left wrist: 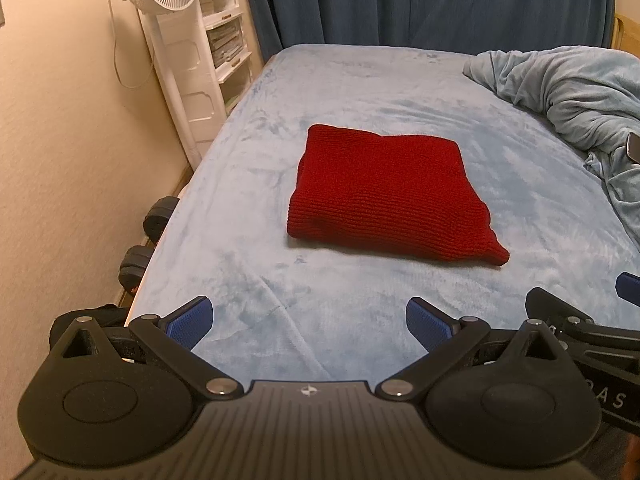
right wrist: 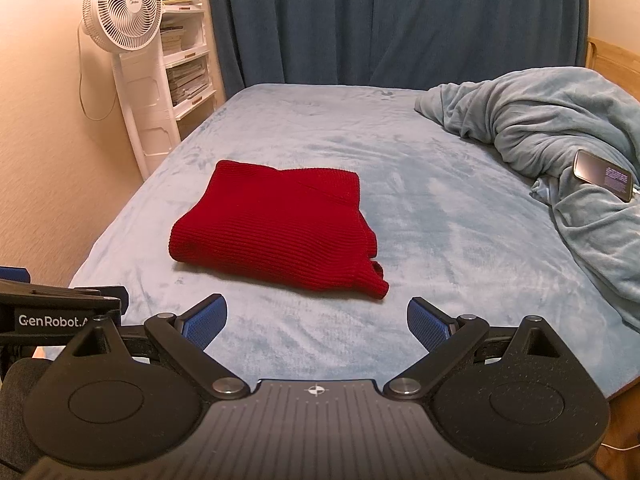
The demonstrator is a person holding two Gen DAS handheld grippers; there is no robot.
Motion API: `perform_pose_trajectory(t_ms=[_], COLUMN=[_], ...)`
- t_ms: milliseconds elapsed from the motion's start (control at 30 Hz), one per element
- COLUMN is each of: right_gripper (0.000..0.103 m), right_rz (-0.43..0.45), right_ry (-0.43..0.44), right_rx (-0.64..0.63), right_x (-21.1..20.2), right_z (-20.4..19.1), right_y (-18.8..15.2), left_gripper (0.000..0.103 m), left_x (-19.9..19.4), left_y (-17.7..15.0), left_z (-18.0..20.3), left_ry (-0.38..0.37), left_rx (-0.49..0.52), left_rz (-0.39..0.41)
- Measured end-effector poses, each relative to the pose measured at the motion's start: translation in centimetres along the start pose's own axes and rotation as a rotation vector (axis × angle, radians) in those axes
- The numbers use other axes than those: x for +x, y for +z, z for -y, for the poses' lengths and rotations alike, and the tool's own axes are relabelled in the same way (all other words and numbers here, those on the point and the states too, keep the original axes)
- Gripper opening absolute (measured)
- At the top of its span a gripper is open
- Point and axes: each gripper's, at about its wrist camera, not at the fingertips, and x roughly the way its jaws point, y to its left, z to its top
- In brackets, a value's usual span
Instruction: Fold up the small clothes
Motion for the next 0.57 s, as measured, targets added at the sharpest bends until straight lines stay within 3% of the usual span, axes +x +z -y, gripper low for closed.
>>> perform_pose_trajectory(t_ms=[567], right_gripper=[0.097], right_rz=[-0.005], right_ry=[0.006], right_rx=[0.001], right_x=[0.09], right_z=[-0.4], right_y=[-0.25], left_gripper=[0.103], left_x=[-0.13], left_y=[-0.23], left_z=[0.23], left_ry=[0.015], left_rx=[0.016], left_rz=[0.001])
